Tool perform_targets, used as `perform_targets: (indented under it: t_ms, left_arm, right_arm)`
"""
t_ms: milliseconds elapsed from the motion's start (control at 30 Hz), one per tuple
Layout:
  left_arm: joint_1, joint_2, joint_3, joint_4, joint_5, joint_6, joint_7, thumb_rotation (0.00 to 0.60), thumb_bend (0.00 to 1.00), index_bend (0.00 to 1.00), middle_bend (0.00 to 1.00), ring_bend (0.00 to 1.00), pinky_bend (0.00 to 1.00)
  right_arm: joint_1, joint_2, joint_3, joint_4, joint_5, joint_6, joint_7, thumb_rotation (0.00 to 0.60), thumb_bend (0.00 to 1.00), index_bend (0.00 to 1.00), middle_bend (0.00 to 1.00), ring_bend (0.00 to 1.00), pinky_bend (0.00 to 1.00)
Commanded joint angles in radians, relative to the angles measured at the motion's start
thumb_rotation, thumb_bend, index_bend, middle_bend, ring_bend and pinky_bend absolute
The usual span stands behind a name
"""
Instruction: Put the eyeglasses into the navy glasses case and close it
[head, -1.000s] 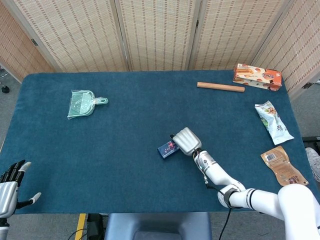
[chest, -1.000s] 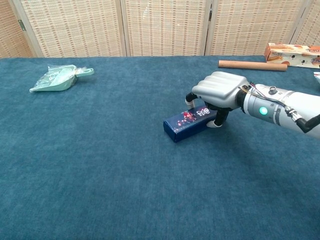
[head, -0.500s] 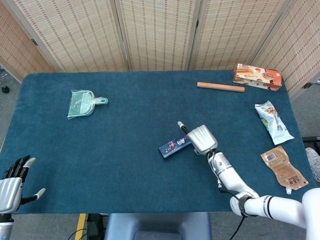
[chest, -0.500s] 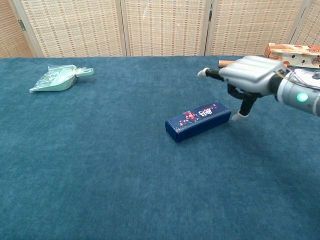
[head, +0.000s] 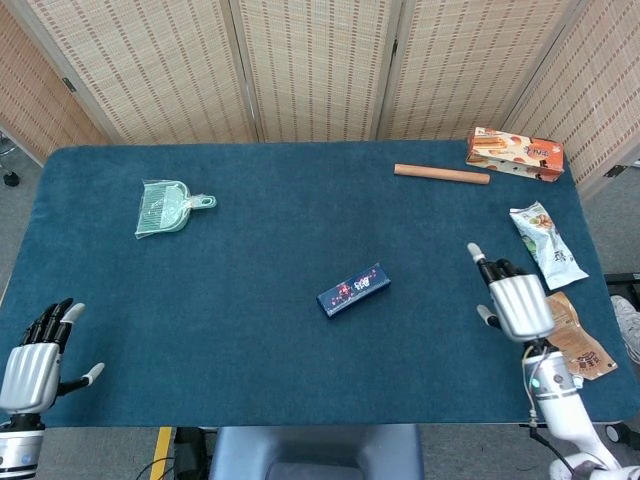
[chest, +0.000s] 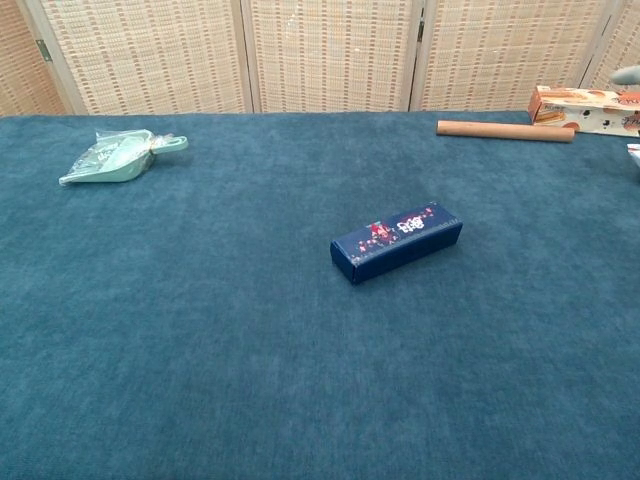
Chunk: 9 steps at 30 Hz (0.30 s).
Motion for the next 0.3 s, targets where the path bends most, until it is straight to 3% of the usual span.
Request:
perform_targets:
  t_ms: [33, 300]
  left_arm:
    - [-0.008, -0.009, -0.006, -0.005, 0.005, 0.004, 0.015, 0.600, 0.19, 0.15, 0.10, 0.10, 0.20]
    - [-0.016, -0.018, -0.013, -0.031, 0.024, 0.025, 0.045, 0.600, 0.19, 0.15, 0.10, 0.10, 0.20]
  right_arm:
    - [-0.075, 0.051, -0.037, -0.026, -0.026, 0.054, 0.059, 0.600, 0.20, 0.00, 0.21, 0.12, 0.31]
    - [-0.189, 0.069, -0.066, -0.007, -0.080, 0.143, 0.154, 0.600, 0.20, 0.00, 0.21, 0.12, 0.27]
